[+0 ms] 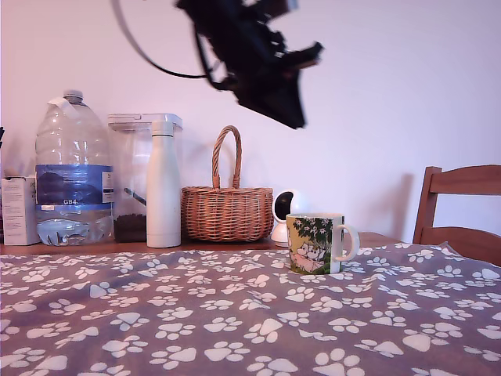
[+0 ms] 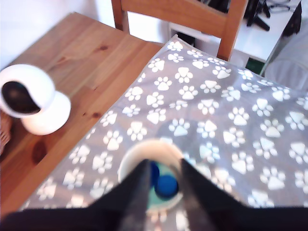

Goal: Pick up the coffee capsules from the table one by one and drop them inside the nearest coffee cup

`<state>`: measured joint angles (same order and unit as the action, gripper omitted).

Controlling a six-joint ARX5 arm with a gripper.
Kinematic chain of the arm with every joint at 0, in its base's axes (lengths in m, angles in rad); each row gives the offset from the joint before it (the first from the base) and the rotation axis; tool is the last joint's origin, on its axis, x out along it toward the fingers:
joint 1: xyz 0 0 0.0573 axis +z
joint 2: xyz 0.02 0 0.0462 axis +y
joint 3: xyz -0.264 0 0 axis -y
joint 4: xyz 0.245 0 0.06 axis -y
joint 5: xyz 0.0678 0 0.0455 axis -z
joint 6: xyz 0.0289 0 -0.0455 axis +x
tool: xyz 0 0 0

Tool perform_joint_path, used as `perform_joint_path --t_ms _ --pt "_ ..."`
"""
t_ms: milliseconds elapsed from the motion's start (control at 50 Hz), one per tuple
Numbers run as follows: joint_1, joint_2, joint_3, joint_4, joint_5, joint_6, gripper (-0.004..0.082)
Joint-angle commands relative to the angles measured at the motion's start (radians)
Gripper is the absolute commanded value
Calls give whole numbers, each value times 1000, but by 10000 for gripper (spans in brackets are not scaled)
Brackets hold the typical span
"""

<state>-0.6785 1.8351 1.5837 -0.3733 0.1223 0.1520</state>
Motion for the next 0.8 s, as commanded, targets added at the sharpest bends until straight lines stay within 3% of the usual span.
perform_joint_path --t_ms 0,340,560,780 --pt "17 -69 -66 41 -2 -10 20" --pt "107 -303 -361 175 -5 -27 20" --pt "163 -431 -539 250 -8 -61 20" --pt "200 -548 -690 271 -48 -93 20"
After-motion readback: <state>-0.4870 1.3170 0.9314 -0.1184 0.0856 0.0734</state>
